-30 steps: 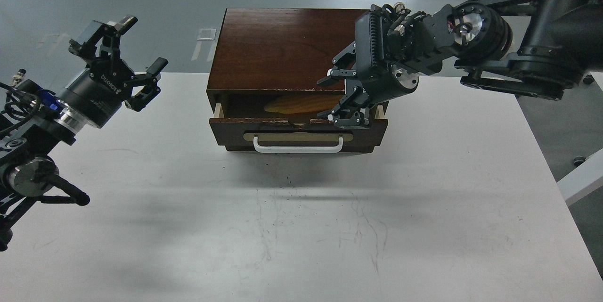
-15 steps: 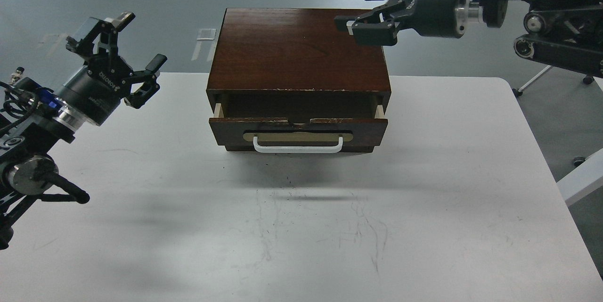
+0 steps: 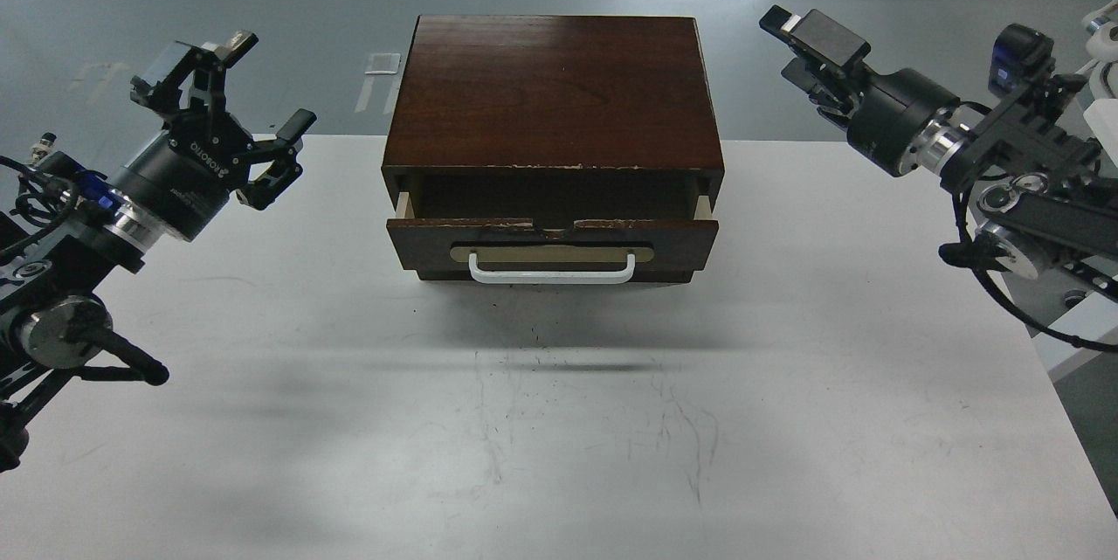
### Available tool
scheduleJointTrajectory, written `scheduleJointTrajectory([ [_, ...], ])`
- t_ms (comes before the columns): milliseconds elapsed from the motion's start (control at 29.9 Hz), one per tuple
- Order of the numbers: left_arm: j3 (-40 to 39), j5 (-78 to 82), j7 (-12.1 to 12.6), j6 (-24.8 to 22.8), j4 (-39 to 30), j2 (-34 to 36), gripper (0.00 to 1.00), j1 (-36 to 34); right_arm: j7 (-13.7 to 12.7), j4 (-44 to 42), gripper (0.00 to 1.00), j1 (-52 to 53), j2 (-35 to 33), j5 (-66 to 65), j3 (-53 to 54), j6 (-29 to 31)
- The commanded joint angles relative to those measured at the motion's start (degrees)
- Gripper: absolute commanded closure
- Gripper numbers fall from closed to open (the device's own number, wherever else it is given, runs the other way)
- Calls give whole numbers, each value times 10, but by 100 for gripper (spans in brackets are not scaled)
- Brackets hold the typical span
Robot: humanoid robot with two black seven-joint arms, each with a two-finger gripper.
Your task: Put corn in drawer with both arms
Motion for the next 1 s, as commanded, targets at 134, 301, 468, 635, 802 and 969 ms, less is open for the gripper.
scheduleJointTrajectory([
  [134, -1, 2, 0, -3, 0, -4, 1, 7, 0, -11, 5, -132, 19, 146, 109, 23],
  [301, -1, 2, 0, -3, -2, -7, 1, 12, 0, -18, 4, -188, 29, 190, 164, 40],
  [468, -1, 2, 0, -3, -2, -9, 1, 16, 0, -27, 3, -206, 48, 191, 191, 41],
  [635, -1, 2, 0, -3, -2, -12, 1, 24, 0, -27, 2, -207, 59, 190, 191, 36],
  [802, -2, 2, 0, -3, -2, -16, 1, 24, 0, -26, 0, -208, 67, 189, 191, 36],
  [969, -2, 2, 0, -3, -3, -18, 1, 24, 0, -23, 0, -207, 70, 189, 199, 36],
])
